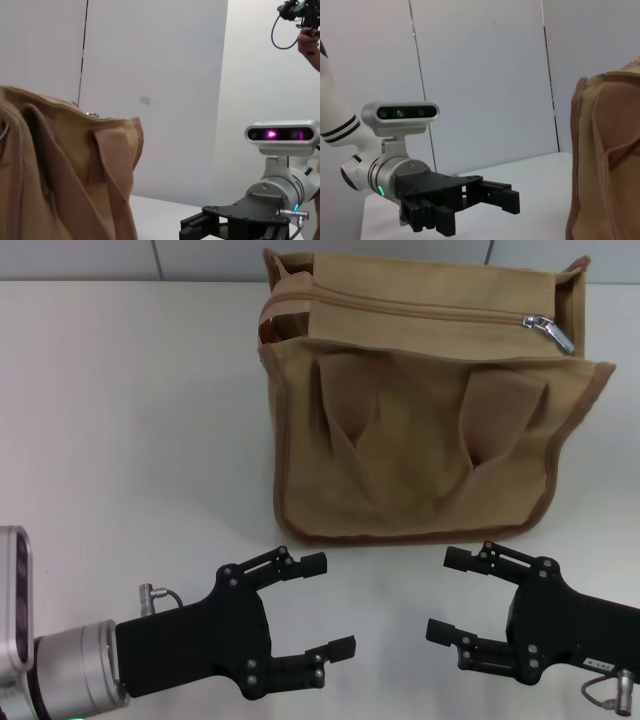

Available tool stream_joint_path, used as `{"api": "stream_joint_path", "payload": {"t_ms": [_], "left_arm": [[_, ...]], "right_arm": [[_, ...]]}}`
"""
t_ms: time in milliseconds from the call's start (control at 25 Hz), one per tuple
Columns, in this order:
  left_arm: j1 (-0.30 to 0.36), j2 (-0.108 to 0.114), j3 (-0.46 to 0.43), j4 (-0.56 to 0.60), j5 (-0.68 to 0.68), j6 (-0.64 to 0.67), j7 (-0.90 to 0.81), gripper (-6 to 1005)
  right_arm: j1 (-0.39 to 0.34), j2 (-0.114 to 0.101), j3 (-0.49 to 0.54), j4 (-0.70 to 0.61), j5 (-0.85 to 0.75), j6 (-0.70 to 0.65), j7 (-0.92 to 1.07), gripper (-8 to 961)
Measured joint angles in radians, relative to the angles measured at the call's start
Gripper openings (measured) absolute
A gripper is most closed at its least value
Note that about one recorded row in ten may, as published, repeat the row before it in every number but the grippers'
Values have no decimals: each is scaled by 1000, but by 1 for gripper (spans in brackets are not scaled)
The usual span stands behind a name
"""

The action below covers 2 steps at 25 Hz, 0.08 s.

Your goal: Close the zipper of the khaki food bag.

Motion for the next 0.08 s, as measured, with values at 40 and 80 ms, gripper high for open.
{"api": "stream_joint_path", "payload": {"t_ms": [40,80], "left_arm": [[2,0,0,-1,-1,0,0,834],[3,0,0,-2,-2,-1,0,834]], "right_arm": [[0,0,0,4,1,0,0,777],[0,0,0,4,1,0,0,777]]}}
